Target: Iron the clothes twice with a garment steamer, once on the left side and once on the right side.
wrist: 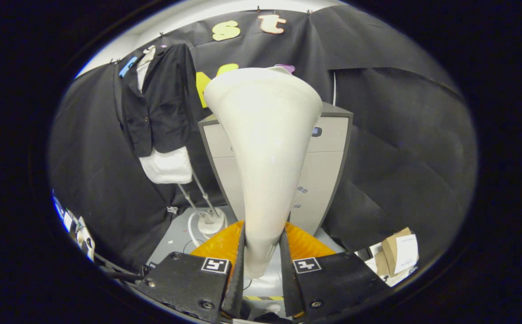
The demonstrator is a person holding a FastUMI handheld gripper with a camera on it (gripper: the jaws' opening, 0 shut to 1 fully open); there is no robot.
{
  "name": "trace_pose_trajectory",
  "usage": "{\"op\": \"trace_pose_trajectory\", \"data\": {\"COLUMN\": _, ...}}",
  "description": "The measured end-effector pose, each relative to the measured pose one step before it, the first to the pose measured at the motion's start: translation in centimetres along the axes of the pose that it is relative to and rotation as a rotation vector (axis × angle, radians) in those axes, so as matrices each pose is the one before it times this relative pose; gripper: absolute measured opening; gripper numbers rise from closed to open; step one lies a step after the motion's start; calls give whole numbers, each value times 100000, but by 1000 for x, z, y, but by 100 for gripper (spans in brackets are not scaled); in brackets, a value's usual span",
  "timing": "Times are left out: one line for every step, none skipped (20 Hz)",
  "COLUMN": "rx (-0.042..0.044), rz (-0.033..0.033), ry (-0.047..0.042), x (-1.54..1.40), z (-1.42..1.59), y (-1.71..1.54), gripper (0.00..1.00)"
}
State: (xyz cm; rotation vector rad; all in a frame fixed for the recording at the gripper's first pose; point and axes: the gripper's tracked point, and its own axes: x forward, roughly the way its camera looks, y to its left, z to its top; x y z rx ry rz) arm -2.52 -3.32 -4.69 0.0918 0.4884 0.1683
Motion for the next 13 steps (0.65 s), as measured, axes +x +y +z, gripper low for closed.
{"op": "trace_pose_trajectory", "data": {"rx": -800, "rz": 333, "ry": -484, "x": -341, "z": -189, "y": -289, "gripper": 38}}
{"op": "trace_pose_trajectory", "data": {"rx": 7, "rz": 404, "ry": -297, "x": -180, "z": -102, "y": -89, "gripper": 39}}
{"op": "trace_pose_trajectory", "data": {"rx": -319, "rz": 510, "ry": -6, "x": -147, "z": -72, "y": -71, "gripper": 39}}
{"op": "trace_pose_trajectory", "data": {"rx": 47, "rz": 225, "ry": -44, "x": -100, "z": 60, "y": -9, "gripper": 39}}
{"op": "trace_pose_trajectory", "data": {"rx": 148, "rz": 216, "ry": -456, "x": -188, "z": 64, "y": -47, "gripper": 39}}
{"op": "trace_pose_trajectory", "data": {"rx": -356, "rz": 72, "ry": -476, "x": -81, "z": 182, "y": 7, "gripper": 39}}
{"op": "trace_pose_trajectory", "data": {"rx": 188, "rz": 12, "ry": -335, "x": -159, "z": 45, "y": -118, "gripper": 39}}
{"op": "trace_pose_trajectory", "data": {"rx": -203, "rz": 65, "ry": -231, "x": 32, "z": 112, "y": -8, "gripper": 39}}
{"op": "trace_pose_trajectory", "data": {"rx": 164, "rz": -121, "ry": -281, "x": -125, "z": 29, "y": -224, "gripper": 39}}
{"op": "trace_pose_trajectory", "data": {"rx": 50, "rz": -219, "ry": -243, "x": -135, "z": 58, "y": -271, "gripper": 39}}
{"op": "trace_pose_trajectory", "data": {"rx": 721, "rz": -269, "ry": -161, "x": 12, "z": -35, "y": -275, "gripper": 39}}
{"op": "trace_pose_trajectory", "data": {"rx": 724, "rz": -416, "ry": 298, "x": 95, "z": -81, "y": -246, "gripper": 39}}
{"op": "trace_pose_trajectory", "data": {"rx": 975, "rz": -544, "ry": 103, "x": -310, "z": -483, "y": -358, "gripper": 39}}
